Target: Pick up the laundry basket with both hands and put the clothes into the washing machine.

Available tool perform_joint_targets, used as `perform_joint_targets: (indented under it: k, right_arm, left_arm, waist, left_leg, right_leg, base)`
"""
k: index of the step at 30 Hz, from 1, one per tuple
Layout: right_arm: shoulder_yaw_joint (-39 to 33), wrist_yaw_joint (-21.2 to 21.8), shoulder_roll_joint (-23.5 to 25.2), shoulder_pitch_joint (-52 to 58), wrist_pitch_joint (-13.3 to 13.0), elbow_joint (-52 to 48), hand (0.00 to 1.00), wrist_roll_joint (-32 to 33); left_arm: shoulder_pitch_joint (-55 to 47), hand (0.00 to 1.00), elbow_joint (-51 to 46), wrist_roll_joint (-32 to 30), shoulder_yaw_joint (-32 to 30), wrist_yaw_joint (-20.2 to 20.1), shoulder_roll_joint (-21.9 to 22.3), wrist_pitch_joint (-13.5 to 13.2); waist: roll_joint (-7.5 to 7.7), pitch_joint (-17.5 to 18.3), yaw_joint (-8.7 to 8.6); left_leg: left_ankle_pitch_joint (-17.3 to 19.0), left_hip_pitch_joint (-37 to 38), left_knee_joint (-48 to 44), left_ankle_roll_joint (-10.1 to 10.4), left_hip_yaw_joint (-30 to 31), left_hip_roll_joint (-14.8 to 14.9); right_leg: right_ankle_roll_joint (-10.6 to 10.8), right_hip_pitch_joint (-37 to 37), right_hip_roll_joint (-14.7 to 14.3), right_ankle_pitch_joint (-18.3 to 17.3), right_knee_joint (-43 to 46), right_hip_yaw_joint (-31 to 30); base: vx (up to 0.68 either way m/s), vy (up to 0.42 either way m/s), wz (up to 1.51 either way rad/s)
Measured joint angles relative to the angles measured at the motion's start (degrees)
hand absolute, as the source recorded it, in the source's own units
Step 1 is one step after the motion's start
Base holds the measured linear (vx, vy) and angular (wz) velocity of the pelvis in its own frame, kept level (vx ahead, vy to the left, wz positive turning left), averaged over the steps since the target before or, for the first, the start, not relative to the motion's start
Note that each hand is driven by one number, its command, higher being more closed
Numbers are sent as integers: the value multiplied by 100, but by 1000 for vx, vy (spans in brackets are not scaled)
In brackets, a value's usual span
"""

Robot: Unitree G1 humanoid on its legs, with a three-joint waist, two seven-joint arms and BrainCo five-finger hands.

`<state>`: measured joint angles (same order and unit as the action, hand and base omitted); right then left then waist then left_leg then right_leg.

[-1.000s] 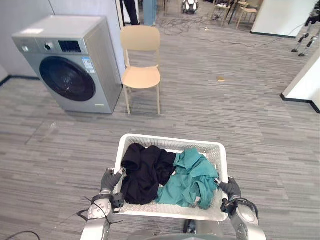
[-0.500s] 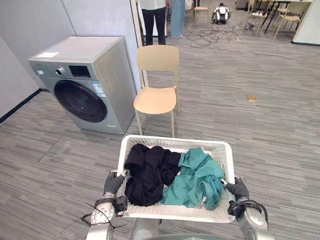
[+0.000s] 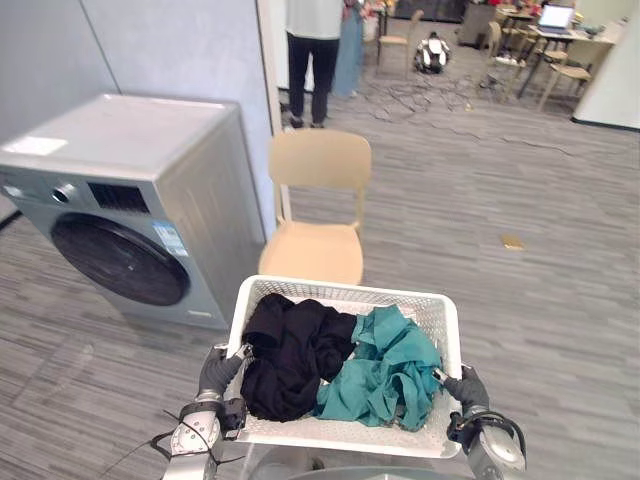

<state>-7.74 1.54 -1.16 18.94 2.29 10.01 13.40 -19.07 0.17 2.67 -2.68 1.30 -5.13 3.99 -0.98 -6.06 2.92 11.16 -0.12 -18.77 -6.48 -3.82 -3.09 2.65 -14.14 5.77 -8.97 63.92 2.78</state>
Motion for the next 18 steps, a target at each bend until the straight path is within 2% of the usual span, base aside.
perform_joint_targets:
  k: [1,2,3,4,5,7,8,9,10,11,12,13,14,15,16,18]
  right_arm:
    - [-54,7,39,-22,-20,-10,100,2]
    - [-87,12,64,-25,-18,-9,100,2]
    - [-114,14,90,-21,-13,-7,100,2]
    - [-79,15,109,-37,-8,-10,100,3]
    - [-42,14,132,-71,-11,-10,100,8]
    - [-54,-9,86,-50,-4,-7,100,10]
    - [-69,-16,37,-42,2,-5,100,55]
    - [-49,-14,-13,-48,4,0,100,88]
    - [-63,-16,-52,-48,1,-2,100,104]
    - [-50,-11,-210,-53,2,-9,100,187]
    - [-22,-11,-313,-119,4,-12,100,224]
    - [-22,-11,-343,-152,7,-10,100,224]
    - [-1,-12,-364,-202,31,-5,100,235]
    - [67,-13,-364,-198,30,4,100,250]
    - [89,-13,-365,-210,30,4,100,253]
    - [100,-15,-376,-327,40,7,100,286]
  left_arm:
    - [60,100,-2,0,0,0,-14,-2]
    - [83,100,-1,0,5,0,-21,2]
    - [98,100,-1,0,-5,0,-50,9]
    - [115,100,-2,0,-21,0,-94,10]
    - [147,100,-2,-5,-63,-1,-95,11]
    - [150,100,-1,-81,-58,0,-68,31]
    - [138,100,0,-111,-18,2,-22,39]
    - [161,100,13,-115,11,2,31,42]
    - [170,100,14,-119,34,3,69,40]
    - [175,100,14,-116,47,3,142,39]
    - [192,100,16,-116,26,3,257,40]
    - [189,100,18,-116,23,3,291,36]
    - [182,100,22,-116,12,2,292,36]
    - [146,100,22,-116,-33,1,284,35]
    - [140,100,22,-114,-38,1,272,33]
    - [178,100,20,-109,-101,-1,277,-17]
  waist:
    - [-39,-28,-82]
    - [-52,-56,-85]
    - [-26,-65,-54]
    - [17,-64,-55]
    - [217,-45,-71]
    - [385,40,-124]
    - [332,71,-173]
    - [262,146,-234]
    - [209,207,-267]
    - [18,252,-237]
    - [-160,235,-184]
    - [-247,215,-172]
    - [-344,169,-180]
    - [-328,159,-165]
    - [-297,153,-149]
    - [-246,156,34]
  left_leg:
    - [102,278,152,-4,207,-11]
    - [156,449,212,20,248,-11]
    - [255,635,288,51,285,-16]
    - [439,781,292,130,409,-88]
    - [672,944,293,211,570,-220]
    - [1003,1247,247,274,886,-270]
    - [1149,1436,228,430,1058,-144]
    - [1231,1390,-229,572,1261,26]
    - [1216,1246,-624,598,1321,77]
    - [1057,877,-1489,877,1349,210]
    - [626,470,-2485,1538,1363,301]
    - [415,281,-2980,1762,1372,357]
    - [344,-4,-3822,1863,1262,509]
    - [364,-240,-4281,1820,1121,649]
    - [382,-374,-4366,1786,1027,745]
    - [604,-775,-3738,1398,534,1365]
  right_leg:
    - [11,-317,-66,-89,-843,311]
    - [1,-419,-89,-80,-1316,468]
    - [4,-488,-99,-11,-2195,715]
    - [66,-492,-155,140,-3441,967]
    - [-79,-493,-145,305,-4150,905]
    - [-347,-388,-178,463,-4137,683]
    - [-540,-255,-273,704,-4076,730]
    - [-601,-76,-340,829,-4026,982]
    - [-642,-1,-405,731,-4049,1087]
    - [-754,187,-538,643,-4193,1260]
    - [-821,481,-691,597,-4457,1286]
    - [-833,687,-767,588,-4625,1287]
    - [-858,1154,-876,572,-4970,1288]
    - [-872,1539,-908,563,-5243,1229]
    - [-872,1678,-907,564,-5359,1176]
    - [-869,2002,-846,565,-5697,929]
  base:
    - [443,90,71]
    - [460,67,57]
    - [391,14,34]
    - [497,-18,54]
    - [518,-51,59]
    - [673,-170,80]
    - [814,-231,115]
    - [557,-172,93]
    - [696,-214,74]
    - [793,-232,30]
    - [796,-199,17]
    - [736,-136,12]
    - [454,-60,9]
    - [476,-71,6]
    - [392,-55,-19]
    - [370,-7,-46]
